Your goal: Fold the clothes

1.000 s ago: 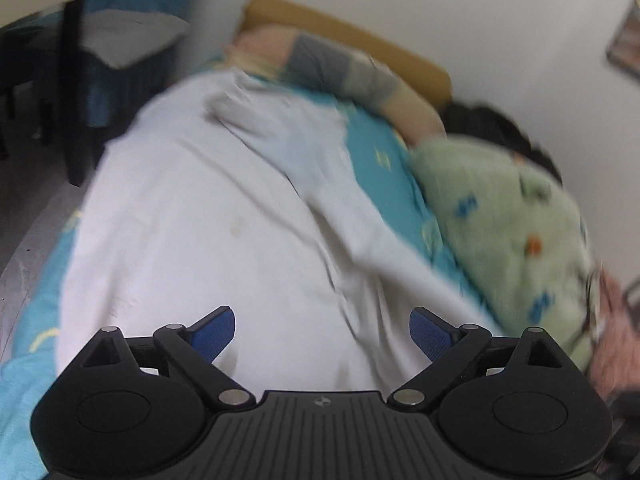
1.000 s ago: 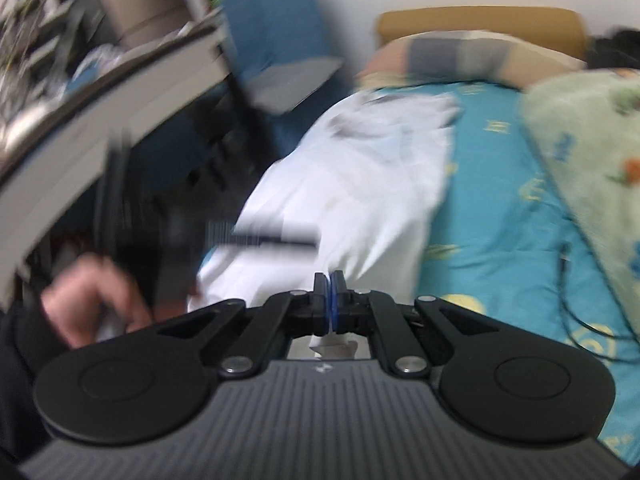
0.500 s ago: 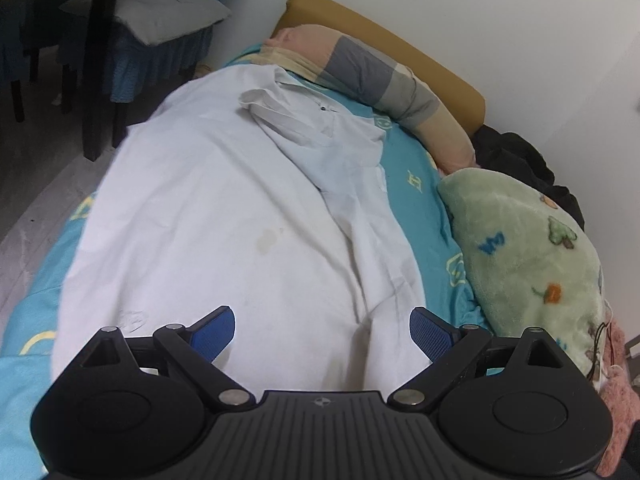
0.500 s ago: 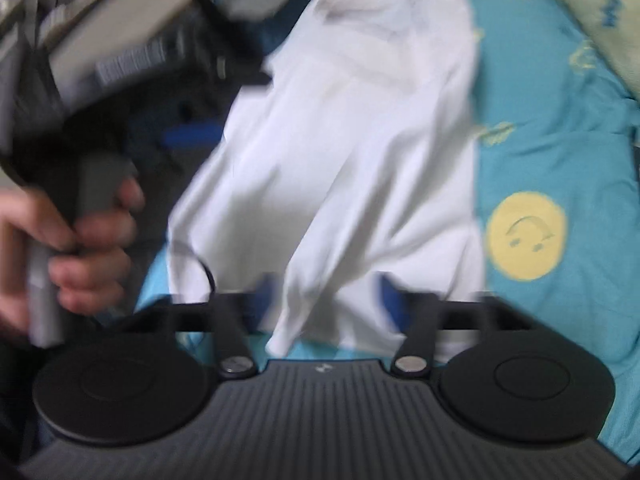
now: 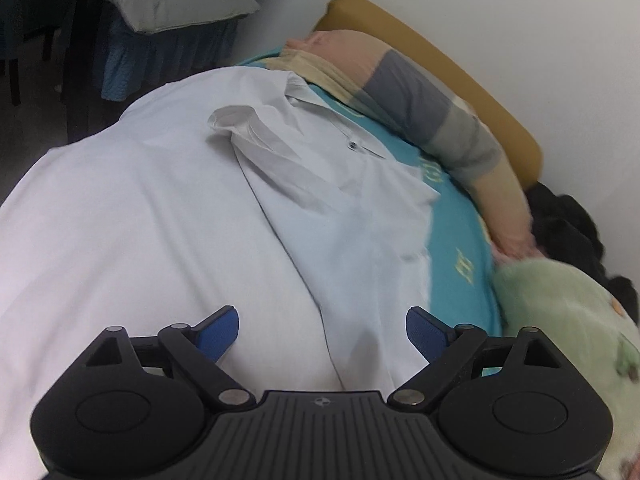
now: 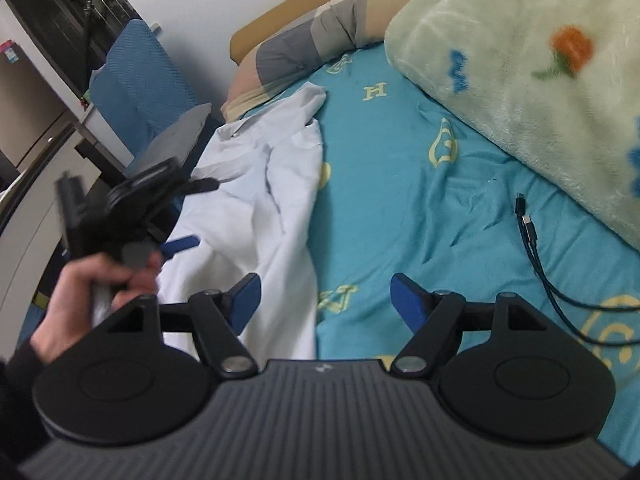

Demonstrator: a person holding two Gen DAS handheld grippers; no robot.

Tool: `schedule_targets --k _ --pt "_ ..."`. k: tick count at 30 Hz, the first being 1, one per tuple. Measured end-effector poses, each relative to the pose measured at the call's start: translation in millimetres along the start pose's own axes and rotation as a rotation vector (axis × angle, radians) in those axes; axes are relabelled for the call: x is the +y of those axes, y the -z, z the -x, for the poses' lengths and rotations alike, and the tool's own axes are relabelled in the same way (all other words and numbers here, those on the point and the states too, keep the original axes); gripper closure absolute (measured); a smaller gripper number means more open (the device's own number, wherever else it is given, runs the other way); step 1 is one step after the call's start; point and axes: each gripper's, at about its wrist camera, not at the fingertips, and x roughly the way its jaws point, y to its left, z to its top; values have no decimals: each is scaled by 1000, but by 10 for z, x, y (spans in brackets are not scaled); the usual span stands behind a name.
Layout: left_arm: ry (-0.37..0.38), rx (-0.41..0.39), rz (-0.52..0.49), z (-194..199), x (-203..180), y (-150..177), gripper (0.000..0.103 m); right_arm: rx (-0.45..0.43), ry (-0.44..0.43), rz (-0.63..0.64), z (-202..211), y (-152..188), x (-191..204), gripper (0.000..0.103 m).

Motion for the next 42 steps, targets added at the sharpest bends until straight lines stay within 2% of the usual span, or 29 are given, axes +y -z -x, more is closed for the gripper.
schedule_targets --k 3,7,10,12,13,14,15,16,17,20,21,23,24,25,26,27,31,33,36,39,42 --pt "-20 -45 7 -366 -18 -177 11 3 -4 -38 -179 -30 -68 28" --pt "-51 -73 2 -819 -74 -377 11 -9 -16 -26 -362 -49 -42 29" --pt "-109 -121 -92 -1036 -200 -489 12 -18 -15 -18 -476 -66 -60 29" --pt "-185 -134 -169 -1137 -306 -551 36 -23 -8 -22 -530 -72 -81 29" --pt "-226 -136 -208 -1179 -355 -583 65 -26 -10 -24 -546 -73 -87 29" --pt "-263 -133 -242 -1217 -397 -623 86 -30 -12 -24 -559 -71 -89 29" --pt "-281 -123 -260 -1227 -417 -692 94 -33 -13 -21 -569 -66 -87 29" --pt "-292 -139 -277 -1200 -442 -772 96 -37 -14 -14 -574 -61 -79 29" --pt "-308 -164 -302 -1165 -474 -849 96 -40 -16 -7 -578 -54 -71 29" --pt "-412 -321 -435 -990 -622 -1038 95 -39 -28 16 -591 -31 -32 29" --pt "-440 -328 -430 -951 -603 -1080 94 -39 -26 24 -590 -26 -21 29" --pt "-487 -337 -413 -866 -552 -1154 76 -38 -23 40 -588 -17 0 29" --pt "-473 -315 -375 -790 -476 -1146 69 -37 -21 48 -587 -13 10 29" --pt "-454 -282 -340 -698 -399 -1100 53 -38 -20 55 -583 -12 16 29" --pt "-435 -249 -304 -605 -323 -1054 43 -40 -18 56 -577 -15 10 29" --pt "-409 -211 -271 -497 -245 -991 41 -40 -15 56 -572 -18 1 29" --pt "-223 -6 -175 148 82 -506 36 -35 -16 45 -554 -22 -21 29" --pt "-162 76 -115 544 218 -168 29 -30 -27 44 -534 -12 -13 29" --pt "-87 168 -31 1060 379 359 25 -41 -30 66 -435 23 50 29" --pt "-46 255 -27 1378 447 875 25 -57 -36 96 -310 57 119 29" --pt "-67 313 -135 1467 371 1297 25 -70 -23 124 -169 105 184 29"
